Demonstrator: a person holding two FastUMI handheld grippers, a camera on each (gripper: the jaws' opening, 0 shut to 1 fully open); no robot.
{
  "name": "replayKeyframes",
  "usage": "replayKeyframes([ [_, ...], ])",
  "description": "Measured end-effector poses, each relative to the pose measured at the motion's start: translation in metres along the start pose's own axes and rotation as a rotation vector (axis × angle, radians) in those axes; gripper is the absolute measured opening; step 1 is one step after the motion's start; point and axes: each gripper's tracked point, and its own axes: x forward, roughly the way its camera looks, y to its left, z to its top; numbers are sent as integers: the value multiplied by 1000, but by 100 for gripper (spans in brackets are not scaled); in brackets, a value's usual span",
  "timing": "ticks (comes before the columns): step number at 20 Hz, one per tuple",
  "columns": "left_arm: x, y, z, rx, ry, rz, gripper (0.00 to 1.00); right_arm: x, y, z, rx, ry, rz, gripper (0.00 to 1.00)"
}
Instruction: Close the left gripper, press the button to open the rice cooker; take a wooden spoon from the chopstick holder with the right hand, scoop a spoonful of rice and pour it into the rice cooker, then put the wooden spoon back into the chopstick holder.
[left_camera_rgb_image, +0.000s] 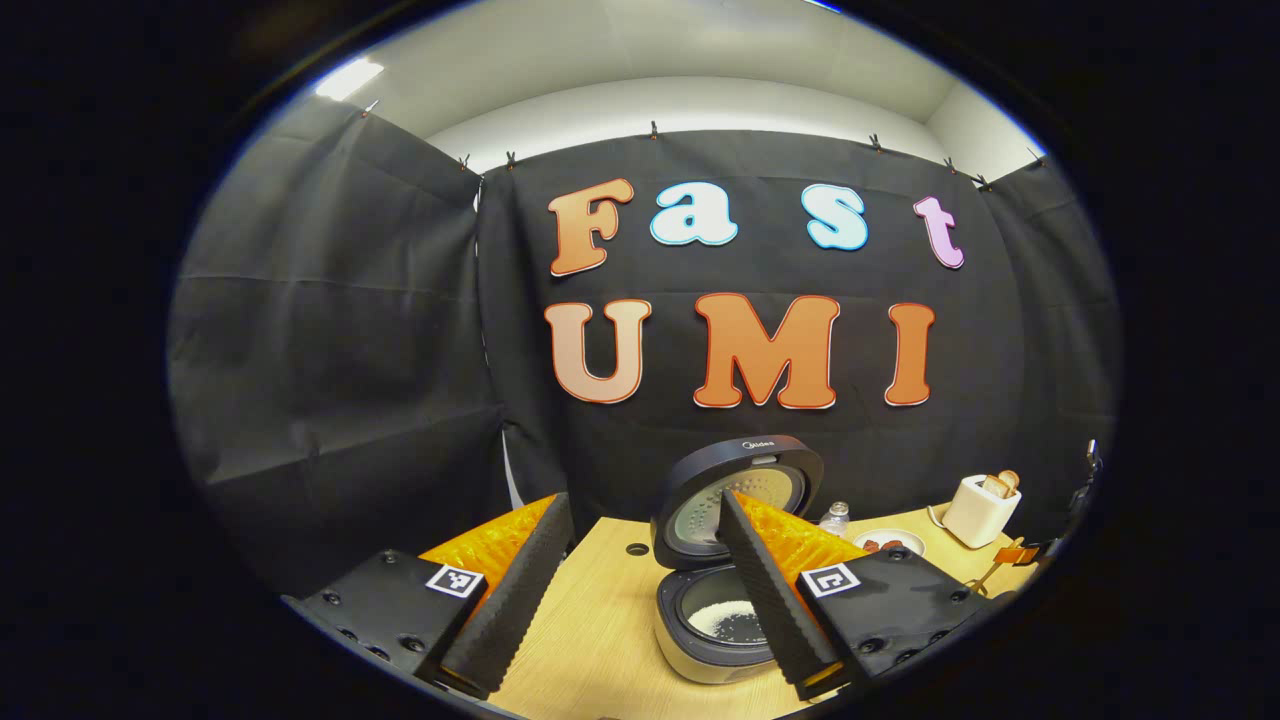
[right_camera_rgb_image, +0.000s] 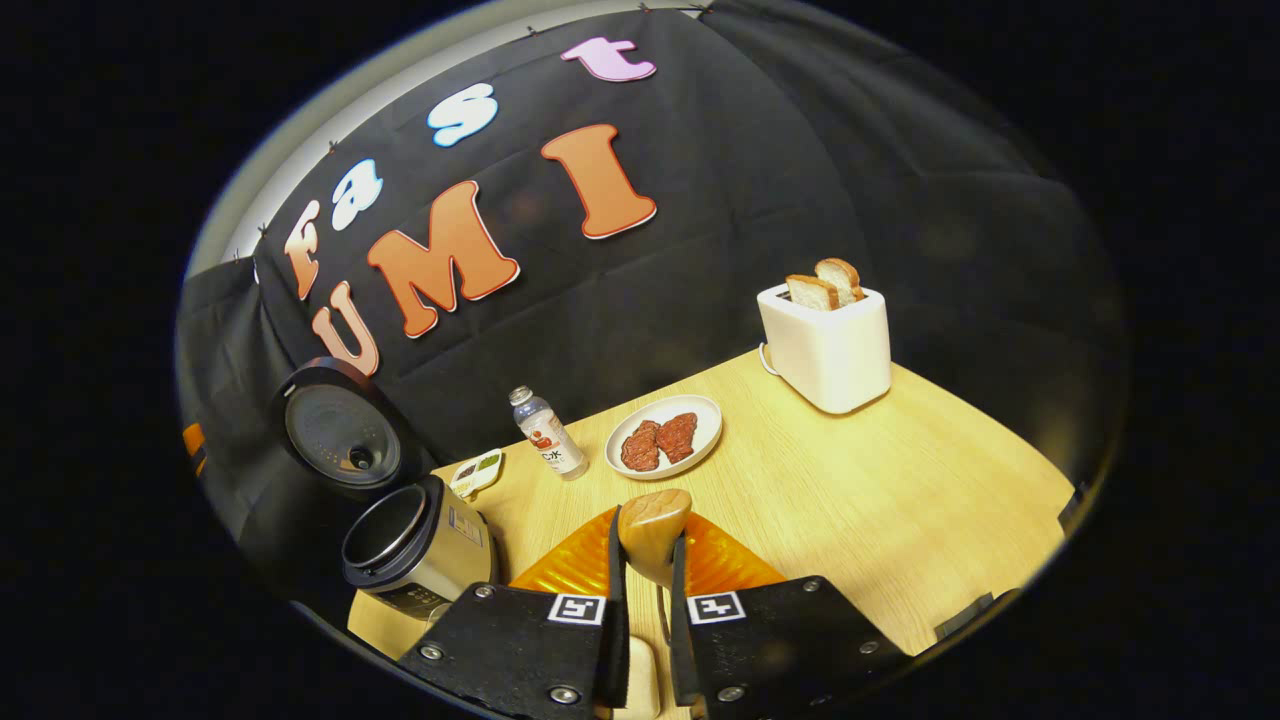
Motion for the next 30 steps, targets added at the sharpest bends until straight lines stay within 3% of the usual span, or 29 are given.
replayKeyframes([
  [3, -2, -4, 0, 0, 3, 7, 100, 3, -12, -5, 39, 18, 16, 17],
  [6, 0, -12, -2, 1, 13, 6, 100, 0, -34, 2, 57, 12, -42, 26],
  [12, 15, -35, 2, 5, 17, -22, 100, -25, -65, 48, -117, -39, -158, 53],
  [13, 18, -40, 2, 5, 20, -30, 100, -33, -64, 63, -145, -56, -166, 47],
  [14, 22, -46, 4, 3, 21, -39, 99, -41, -61, 75, -165, -74, -169, 62],
  [15, 27, -51, 7, -2, 17, -49, 99, -47, -55, 87, -184, -94, -169, 66],
  [16, 32, -57, 9, -4, 13, -56, 99, -52, -51, 99, -206, -111, -176, 78],
  [18, 45, -65, 21, -9, 1, -66, 100, -63, -41, 119, -252, -138, -187, 93],
  [25, 126, -101, 72, -38, -36, -113, 100, -93, 14, 171, -320, -238, -148, 93],
  [30, 196, -127, 90, -70, -40, -142, 100, -101, 29, 184, -365, -278, -153, 93],
])
